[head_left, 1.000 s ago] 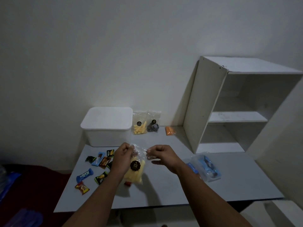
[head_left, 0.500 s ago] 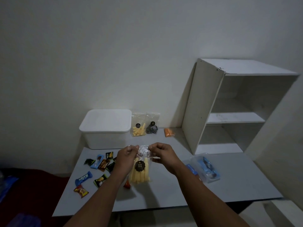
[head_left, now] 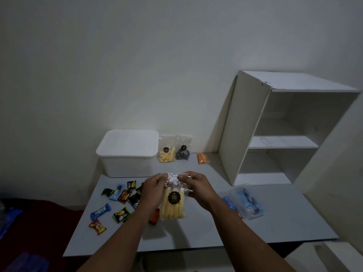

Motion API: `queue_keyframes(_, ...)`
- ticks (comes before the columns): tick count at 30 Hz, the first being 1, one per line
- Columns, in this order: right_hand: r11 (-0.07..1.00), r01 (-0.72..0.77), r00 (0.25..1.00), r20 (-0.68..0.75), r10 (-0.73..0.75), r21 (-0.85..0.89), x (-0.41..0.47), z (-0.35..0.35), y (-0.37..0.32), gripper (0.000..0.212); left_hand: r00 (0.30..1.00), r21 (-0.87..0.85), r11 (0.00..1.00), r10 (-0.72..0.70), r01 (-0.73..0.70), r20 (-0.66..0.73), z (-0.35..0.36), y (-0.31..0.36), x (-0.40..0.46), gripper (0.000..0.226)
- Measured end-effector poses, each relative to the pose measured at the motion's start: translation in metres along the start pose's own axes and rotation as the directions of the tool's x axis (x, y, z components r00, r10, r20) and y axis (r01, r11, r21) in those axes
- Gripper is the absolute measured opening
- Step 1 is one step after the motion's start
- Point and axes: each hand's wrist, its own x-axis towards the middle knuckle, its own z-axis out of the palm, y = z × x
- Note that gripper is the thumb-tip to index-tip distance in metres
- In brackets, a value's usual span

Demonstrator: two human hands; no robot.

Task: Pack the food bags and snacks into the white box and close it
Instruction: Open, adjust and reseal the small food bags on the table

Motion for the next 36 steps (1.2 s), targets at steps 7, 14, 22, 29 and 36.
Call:
queue_keyframes(7, 0.999, 0.033, 0.999, 0.035, -0.032, -0.027, -0.006, 0.004, -0.001, 0.009, 0.997, 0.088, 0.995, 0.051, -0.056, 0.055, 0.002, 0.0, -0.005, 0.024)
queue_keyframes(14, 0.999, 0.032, 0.999, -0.013, -0.032, 0.017, -0.01, 0.001, 0.006, 0.013, 0.998, 0.097, 0.994, 0.035, -0.039, 0.046, -0.005, 0.002, -0.002, 0.024)
queue_keyframes(22, 0.999, 0.024, 0.998, -0.058, -0.026, -0.021, -0.007, -0.001, 0.005, 0.015, 1.0, 0.017, 1.0, 0.006, -0.006, -0.021, -0.006, -0.001, -0.009, 0.033)
queue_keyframes(29, 0.994, 0.081, 0.997, 0.0, -0.081, -0.076, -0.004, 0.008, 0.011, 0.013, 0.999, -0.014, 1.0, -0.02, 0.02, 0.049, -0.009, -0.007, -0.005, 0.033)
queue_keyframes(36, 0.998, 0.014, 0.999, -0.038, -0.017, -0.062, -0.007, 0.009, 0.017, 0.019, 0.999, 0.084, 0.996, -0.017, 0.014, 0.036, -0.004, -0.007, -0.006, 0.025)
